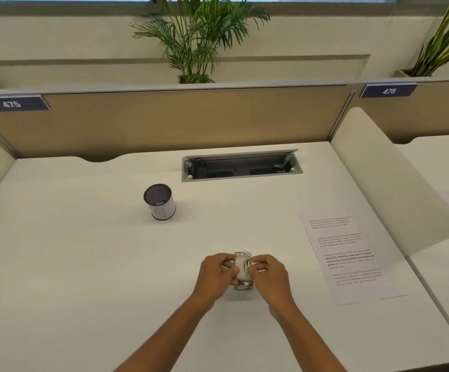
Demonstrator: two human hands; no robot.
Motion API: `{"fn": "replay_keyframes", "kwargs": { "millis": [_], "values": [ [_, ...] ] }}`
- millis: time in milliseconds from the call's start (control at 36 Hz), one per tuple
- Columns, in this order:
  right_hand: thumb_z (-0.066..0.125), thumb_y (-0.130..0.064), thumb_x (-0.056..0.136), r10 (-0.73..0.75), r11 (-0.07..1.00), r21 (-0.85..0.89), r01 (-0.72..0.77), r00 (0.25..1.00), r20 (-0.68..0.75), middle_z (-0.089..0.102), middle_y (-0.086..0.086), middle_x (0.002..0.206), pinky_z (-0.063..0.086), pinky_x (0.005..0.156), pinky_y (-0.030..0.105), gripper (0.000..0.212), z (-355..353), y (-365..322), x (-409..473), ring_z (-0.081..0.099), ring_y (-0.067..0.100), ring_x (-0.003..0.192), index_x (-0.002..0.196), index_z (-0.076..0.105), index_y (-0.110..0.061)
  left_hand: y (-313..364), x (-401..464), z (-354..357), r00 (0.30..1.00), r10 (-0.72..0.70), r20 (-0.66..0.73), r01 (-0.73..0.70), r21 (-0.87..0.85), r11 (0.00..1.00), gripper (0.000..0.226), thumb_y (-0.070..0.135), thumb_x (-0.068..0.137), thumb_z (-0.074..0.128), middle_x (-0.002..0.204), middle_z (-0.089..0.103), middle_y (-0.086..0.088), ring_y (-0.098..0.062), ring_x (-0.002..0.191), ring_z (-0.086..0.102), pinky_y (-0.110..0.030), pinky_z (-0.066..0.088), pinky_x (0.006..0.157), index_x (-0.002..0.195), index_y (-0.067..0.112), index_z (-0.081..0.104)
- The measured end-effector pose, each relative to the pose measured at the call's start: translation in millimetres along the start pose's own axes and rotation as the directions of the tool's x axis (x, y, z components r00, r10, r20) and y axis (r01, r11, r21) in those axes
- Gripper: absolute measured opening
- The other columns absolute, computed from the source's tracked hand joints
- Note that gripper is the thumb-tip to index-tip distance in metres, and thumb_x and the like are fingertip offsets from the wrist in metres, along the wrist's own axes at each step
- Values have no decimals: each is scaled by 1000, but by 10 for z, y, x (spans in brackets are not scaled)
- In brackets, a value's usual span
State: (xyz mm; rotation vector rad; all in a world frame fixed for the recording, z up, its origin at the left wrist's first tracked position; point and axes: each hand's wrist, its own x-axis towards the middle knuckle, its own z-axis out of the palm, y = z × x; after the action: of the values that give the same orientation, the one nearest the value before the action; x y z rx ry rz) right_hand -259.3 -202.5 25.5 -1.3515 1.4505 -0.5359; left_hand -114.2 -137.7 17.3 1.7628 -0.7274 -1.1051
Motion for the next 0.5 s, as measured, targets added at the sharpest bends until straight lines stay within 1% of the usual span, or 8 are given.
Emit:
{"fn": "replay_keyframes", "kwargs": {
  "millis": [111, 278, 417, 500],
  "values": [
    [67, -6, 87, -21, 1000, 4, 21, 1000, 22, 75, -3, 91, 57, 60, 22, 19, 238, -81, -159, 73, 14, 87, 92, 74, -23, -50, -114, -294, 1000, 14, -27, -13, 23, 1000, 26, -2, 95, 71, 90, 77, -9, -21, 65, 77, -42, 68, 76, 115, 13, 77],
    [65, -8, 87, -23, 1000, 7, 22, 996, 90, 75, -6, 93, 59, 68, 25, 19, 692, -158, -408, 73, 13, 88, 92, 74, -24, -228, -277, -789, 997, 4, -79, 0, 43, 999, 26, -2, 95, 71, 94, 77, -12, -21, 66, 79, -34, 68, 71, 117, 11, 78],
    [69, -10, 90, -36, 999, -9, 38, 985, 167, 74, -9, 95, 51, 62, 12, 16, 1129, -228, -643, 71, 4, 89, 94, 74, -24, -425, -449, -1251, 991, -5, -131, 11, 48, 999, 26, -2, 96, 71, 96, 79, -13, -24, 69, 81, -30, 67, 70, 116, 13, 77],
    [70, -13, 90, -45, 999, -12, 49, 974, 224, 75, -10, 97, 50, 63, 11, 13, 1401, -273, -775, 70, 4, 91, 97, 75, -23, -550, -549, -1538, 986, -11, -168, 17, 39, 999, 27, -4, 96, 70, 96, 80, -11, -24, 72, 81, -29, 67, 69, 117, 12, 77]
  ]
}}
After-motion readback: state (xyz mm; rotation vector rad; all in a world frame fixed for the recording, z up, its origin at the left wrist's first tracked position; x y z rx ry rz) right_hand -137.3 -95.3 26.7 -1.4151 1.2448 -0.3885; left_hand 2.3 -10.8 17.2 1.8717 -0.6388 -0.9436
